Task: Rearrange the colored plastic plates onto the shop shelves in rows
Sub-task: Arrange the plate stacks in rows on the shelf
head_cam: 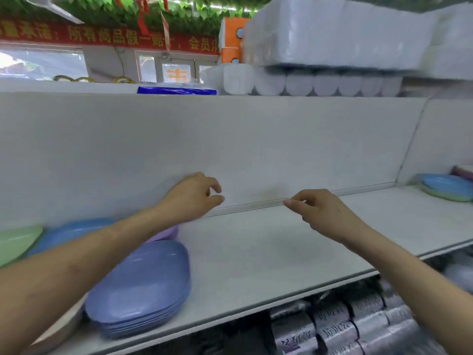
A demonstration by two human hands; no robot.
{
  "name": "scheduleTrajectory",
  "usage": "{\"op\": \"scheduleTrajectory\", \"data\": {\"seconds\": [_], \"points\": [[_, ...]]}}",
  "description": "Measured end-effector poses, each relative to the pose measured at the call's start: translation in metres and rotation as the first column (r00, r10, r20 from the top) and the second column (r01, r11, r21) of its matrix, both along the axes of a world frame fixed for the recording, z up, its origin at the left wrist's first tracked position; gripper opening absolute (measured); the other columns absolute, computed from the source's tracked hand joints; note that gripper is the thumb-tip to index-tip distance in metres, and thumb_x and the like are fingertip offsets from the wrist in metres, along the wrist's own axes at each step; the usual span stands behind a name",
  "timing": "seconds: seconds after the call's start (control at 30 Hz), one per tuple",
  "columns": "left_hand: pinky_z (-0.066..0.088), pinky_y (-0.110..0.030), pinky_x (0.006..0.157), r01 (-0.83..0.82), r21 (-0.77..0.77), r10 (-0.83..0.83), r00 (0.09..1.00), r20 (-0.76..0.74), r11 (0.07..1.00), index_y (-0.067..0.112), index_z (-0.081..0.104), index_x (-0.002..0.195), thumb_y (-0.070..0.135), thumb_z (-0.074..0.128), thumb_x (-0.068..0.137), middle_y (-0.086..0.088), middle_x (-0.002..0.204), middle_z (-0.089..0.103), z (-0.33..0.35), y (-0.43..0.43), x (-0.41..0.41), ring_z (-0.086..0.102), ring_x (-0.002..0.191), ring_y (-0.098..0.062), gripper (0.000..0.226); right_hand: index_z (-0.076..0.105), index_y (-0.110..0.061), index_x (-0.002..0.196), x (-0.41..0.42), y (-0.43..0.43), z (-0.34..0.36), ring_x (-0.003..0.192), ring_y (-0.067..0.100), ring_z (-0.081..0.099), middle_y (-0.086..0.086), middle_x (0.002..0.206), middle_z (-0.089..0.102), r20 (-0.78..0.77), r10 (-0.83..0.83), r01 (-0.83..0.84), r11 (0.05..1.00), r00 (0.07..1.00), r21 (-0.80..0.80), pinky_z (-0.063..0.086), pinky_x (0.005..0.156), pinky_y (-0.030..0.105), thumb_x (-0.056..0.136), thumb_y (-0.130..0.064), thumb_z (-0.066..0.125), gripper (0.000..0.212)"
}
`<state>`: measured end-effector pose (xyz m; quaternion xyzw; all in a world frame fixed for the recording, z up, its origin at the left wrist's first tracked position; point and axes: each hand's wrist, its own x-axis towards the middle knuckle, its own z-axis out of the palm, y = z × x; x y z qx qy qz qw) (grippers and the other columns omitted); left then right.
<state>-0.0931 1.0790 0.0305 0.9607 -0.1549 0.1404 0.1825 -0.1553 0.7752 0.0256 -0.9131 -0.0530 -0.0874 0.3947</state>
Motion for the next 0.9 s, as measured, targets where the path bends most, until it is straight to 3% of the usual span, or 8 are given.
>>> {"op": "scheduleTrajectory", "data": {"seconds": [0.13,0.2,0.33,0.47,0.57,0.7,0.8,0.9], "points": [[0.053,-0.035,0.084,0.095,-0.048,-0.097,0.994,-0.056,0.994,0.031,0.071,0.109,0.044,0.064,0.096,0.007,0.098,0.057,0.001,-0.117,0.000,0.058,0.088,-0.007,0.020,0.058,-0.006,0.082,-0.008,-0.119,0.001,0.058,0.019,0.039,-0.006,0.063,0.044,-0.008,-0.039,0.039,0.998,0.999,0.052,0.032,0.062,0.034,0.094,-0.059,0.062,0.054],[0.054,-0.034,0.083,0.133,-0.076,-0.138,0.988,-0.065,0.988,0.032,0.071,0.108,0.045,0.064,0.097,0.008,0.098,0.059,0.000,-0.174,0.000,0.060,0.090,-0.010,0.018,0.054,-0.003,0.082,-0.019,-0.178,-0.002,0.058,0.016,0.039,-0.005,0.062,0.043,0.012,-0.087,0.086,0.995,0.996,0.042,0.032,0.062,0.034,0.094,-0.060,0.060,0.058],[0.054,-0.034,0.087,0.209,-0.110,-0.220,0.970,-0.104,0.972,0.035,0.072,0.105,0.046,0.065,0.095,0.009,0.099,0.063,-0.010,-0.288,0.006,0.062,0.092,-0.009,0.017,0.070,-0.011,0.086,-0.047,-0.285,-0.008,0.052,0.010,0.048,-0.008,0.057,0.054,0.023,-0.193,0.193,0.981,0.981,0.024,0.040,0.059,0.029,0.095,-0.056,0.062,0.046],[0.053,-0.033,0.085,0.294,-0.138,-0.313,0.938,-0.148,0.946,0.036,0.073,0.103,0.047,0.067,0.093,0.010,0.099,0.066,-0.021,-0.393,0.015,0.063,0.092,-0.011,0.016,0.066,-0.020,0.074,-0.073,-0.381,-0.009,0.053,0.007,0.052,-0.005,0.060,0.059,0.025,-0.295,0.296,0.955,0.955,-0.029,0.041,0.059,0.029,0.097,-0.058,0.060,0.044],[0.048,-0.026,0.078,0.373,-0.118,-0.388,0.909,-0.155,0.920,0.035,0.072,0.106,0.047,0.066,0.094,0.011,0.102,0.066,-0.024,-0.462,0.024,0.062,0.093,-0.008,0.018,0.067,-0.011,0.081,-0.087,-0.442,-0.010,0.053,0.007,0.053,0.007,0.066,0.059,0.013,-0.356,0.357,0.933,0.934,-0.040,0.040,0.053,0.026,0.099,-0.056,0.058,0.049],[0.050,-0.032,0.085,0.448,-0.041,-0.449,0.884,-0.129,0.893,0.034,0.070,0.110,0.047,0.064,0.094,0.010,0.102,0.063,-0.031,-0.538,0.041,0.061,0.094,-0.013,0.021,0.070,-0.008,0.093,-0.095,-0.504,-0.011,0.057,0.011,0.055,0.022,0.085,0.065,-0.018,-0.425,0.425,0.905,0.905,-0.030,0.043,0.051,0.023,0.100,-0.055,0.056,0.050],[0.050,-0.035,0.087,0.466,0.107,-0.460,0.885,-0.074,0.879,0.038,0.064,0.116,0.053,0.058,0.095,0.012,0.106,0.057,-0.040,-0.585,0.060,0.057,0.093,-0.011,0.026,0.072,-0.020,0.086,-0.086,-0.545,-0.016,0.053,0.010,0.052,0.009,0.070,0.064,-0.028,-0.454,0.454,0.891,0.890,-0.023,0.041,0.051,0.027,0.100,-0.055,0.058,0.041],[0.051,-0.035,0.086,0.456,0.137,-0.456,0.889,-0.036,0.879,0.039,0.063,0.117,0.053,0.056,0.096,0.012,0.105,0.056,-0.043,-0.624,0.087,0.057,0.091,-0.010,0.026,0.072,-0.023,0.091,-0.063,-0.586,-0.019,0.059,0.009,0.057,0.006,0.078,0.070,-0.007,-0.490,0.490,0.871,0.871,-0.042,0.046,0.055,0.026,0.099,-0.056,0.058,0.036]]}}
